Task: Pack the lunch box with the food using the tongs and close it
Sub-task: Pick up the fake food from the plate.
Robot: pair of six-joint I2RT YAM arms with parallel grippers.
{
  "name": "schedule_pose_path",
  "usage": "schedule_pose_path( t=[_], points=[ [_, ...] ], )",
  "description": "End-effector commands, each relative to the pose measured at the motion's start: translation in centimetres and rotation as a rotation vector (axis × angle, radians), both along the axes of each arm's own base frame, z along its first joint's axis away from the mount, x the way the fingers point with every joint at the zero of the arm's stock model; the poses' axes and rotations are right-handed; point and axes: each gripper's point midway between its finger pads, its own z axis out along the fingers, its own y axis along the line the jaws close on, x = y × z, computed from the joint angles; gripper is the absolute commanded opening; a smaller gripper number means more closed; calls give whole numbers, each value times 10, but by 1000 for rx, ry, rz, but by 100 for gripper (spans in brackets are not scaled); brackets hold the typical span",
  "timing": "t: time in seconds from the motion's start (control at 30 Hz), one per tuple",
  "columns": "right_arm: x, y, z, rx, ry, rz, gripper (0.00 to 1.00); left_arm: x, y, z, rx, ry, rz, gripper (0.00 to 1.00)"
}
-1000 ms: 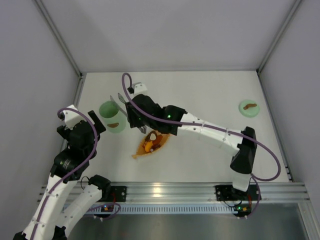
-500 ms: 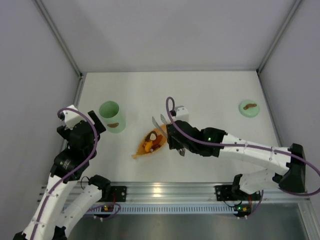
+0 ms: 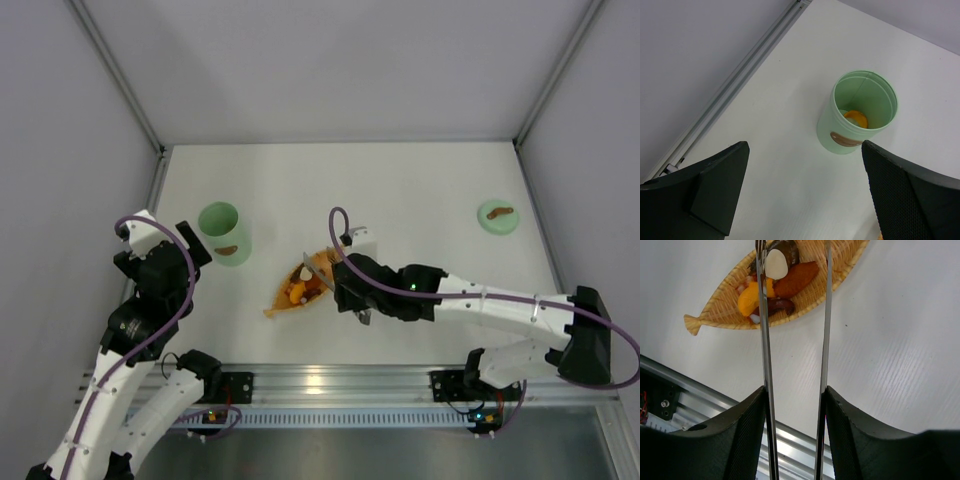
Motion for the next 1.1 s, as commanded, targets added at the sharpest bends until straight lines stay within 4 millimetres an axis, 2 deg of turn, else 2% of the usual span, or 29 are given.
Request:
schedule_pose_path(
  t=[0.0, 0.3, 0.73, 1.07],
  points=[
    [-5, 21, 12, 96, -5, 14, 47, 1, 0, 1, 4, -7, 0, 99],
    [-10, 33, 4, 88, 9, 36, 47, 1, 0, 2, 3, -8, -1, 99],
    [-6, 50, -14, 62, 22, 48, 47, 1, 0, 1, 6, -4, 0, 99],
    [-5, 53, -17, 70, 25, 45, 38, 1, 0, 0, 6, -2, 0, 99]
  ],
)
